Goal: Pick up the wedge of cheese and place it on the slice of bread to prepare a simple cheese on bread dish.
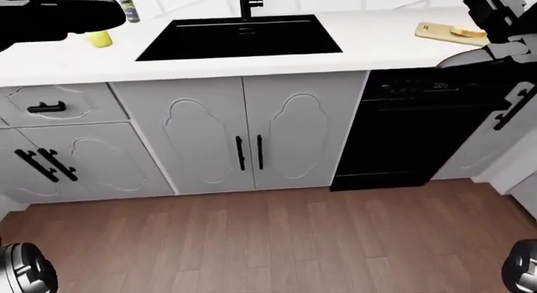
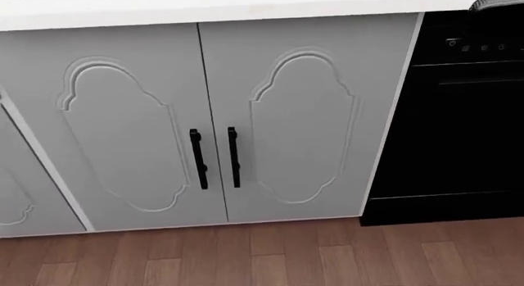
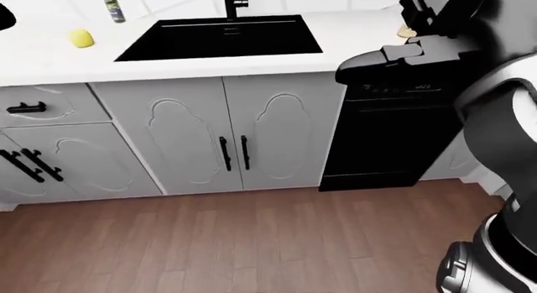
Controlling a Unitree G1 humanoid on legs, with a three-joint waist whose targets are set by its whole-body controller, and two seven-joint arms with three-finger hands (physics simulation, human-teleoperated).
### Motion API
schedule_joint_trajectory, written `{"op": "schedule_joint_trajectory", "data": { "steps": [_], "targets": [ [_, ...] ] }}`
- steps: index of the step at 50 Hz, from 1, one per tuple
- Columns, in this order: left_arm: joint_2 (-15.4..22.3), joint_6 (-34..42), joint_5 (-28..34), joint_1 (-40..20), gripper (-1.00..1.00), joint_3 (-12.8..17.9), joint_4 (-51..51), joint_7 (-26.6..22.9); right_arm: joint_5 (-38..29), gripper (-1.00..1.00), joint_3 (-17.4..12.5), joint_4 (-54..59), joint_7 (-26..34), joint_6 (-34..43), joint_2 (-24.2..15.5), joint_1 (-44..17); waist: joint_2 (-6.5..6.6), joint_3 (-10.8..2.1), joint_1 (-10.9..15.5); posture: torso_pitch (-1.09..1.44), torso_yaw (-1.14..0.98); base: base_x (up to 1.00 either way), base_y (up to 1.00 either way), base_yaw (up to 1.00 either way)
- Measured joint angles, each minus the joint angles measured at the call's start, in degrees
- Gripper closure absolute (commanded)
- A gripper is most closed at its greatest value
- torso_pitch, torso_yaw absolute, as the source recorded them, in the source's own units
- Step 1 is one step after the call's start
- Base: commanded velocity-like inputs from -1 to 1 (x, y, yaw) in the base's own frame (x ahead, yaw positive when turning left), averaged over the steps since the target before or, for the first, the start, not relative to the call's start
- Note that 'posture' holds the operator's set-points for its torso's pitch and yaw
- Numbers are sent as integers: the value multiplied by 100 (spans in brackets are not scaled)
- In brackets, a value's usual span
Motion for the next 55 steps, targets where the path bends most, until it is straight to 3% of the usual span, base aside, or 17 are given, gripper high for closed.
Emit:
{"op": "schedule_joint_trajectory", "data": {
  "steps": [4, 7, 9, 13, 17, 23, 25, 27, 29, 33, 35, 39, 49, 51, 53, 55],
  "targets": [
    [53, -79, 31, -38, -100, 70, -52, 3, 13, -100, -66, -35, 13, -118, -21, -3, 280, 70, 10, 0, 0, 0, 53, 0],
    [25, -108, 70, -61, -100, 11, -93, -24, 26, -100, -52, 17, -14, -119, -13, 8, 568, 100, -32, 0, 0, 0, 53, 0],
    [-3, -104, 117, -45, -100, -35, -90, -63, 46, -100, -13, 27, -25, -109, -14, -20, 827, 46, -28, 0, 0, 0, 54, 0],
    [-60, 3, 241, 48, -100, 33, 23, -84, 193, -100, 129, -73, 13, -72, 68, 36, 669, 96, 81, 0, 0, 0, 53, 0],
    [-79, -52, 334, 8, -100, 59, -8, -141, 228, -100, 72, -40, 12, -104, 7, 5, 372, 89, 45, 0, 0, 0, 53, 0],
    [-100, -14, 444, -35, -100, 42, 4, -219, 175, -100, 23, -36, 8, -226, -25, -23, 55, 114, 52, 0, 0, 0, 53, 0],
    [-151, 1, 449, -12, -100, 29, -41, -233, 161, -100, 7, -5, 0, -213, -10, 24, 134, 141, -30, 0, 0, 0, 54, 0],
    [-176, 64, 422, 13, -100, -53, -29, -265, 142, -100, 40, 47, -29, -140, 20, 81, 64, 71, -24, 0, 0, 0, 53, 0],
    [-155, 101, 404, -16, -100, -63, 0, -293, 139, -100, 66, 62, -38, -101, 6, 35, 72, -2, 1, 0, 0, 0, 53, 0],
    [-110, 22, 449, -68, -100, 77, -64, -290, 136, -100, -43, -20, -17, -200, -26, 1, 427, 91, -16, 0, 0, 0, 53, 0],
    [-107, -10, 481, -70, -100, 82, -57, -290, 126, -100, -37, 5, -19, -219, -25, -12, 732, 53, -7, 0, 0, 0, 53, 0],
    [-157, 77, 542, 41, -100, 87, 48, -251, 187, -100, 164, -23, 22, -149, 82, 92, 646, 98, 101, 0, 0, 0, 52, 0],
    [-203, 112, 551, -46, -100, 77, -21, -293, 262, -100, -81, -81, -41, -234, -51, 53, 28, 114, 23, 0, 0, 0, 53, 0],
    [-244, 119, 528, -5, -100, 61, -77, -301, 277, -100, -114, -43, -55, -243, -58, 129, 92, 128, -58, 0, 0, 0, 52, 0],
    [-240, 189, 460, 17, -100, -7, -71, -316, 263, -100, -70, 22, -77, -202, -74, 186, 20, 50, -38, 0, 0, 0, 52, 0],
    [-186, 226, 400, -24, -100, 6, -50, -314, 267, -100, -43, 38, -92, -186, -107, 137, 48, -11, -5, 0, 0, 0, 52, 0]
  ]
}}
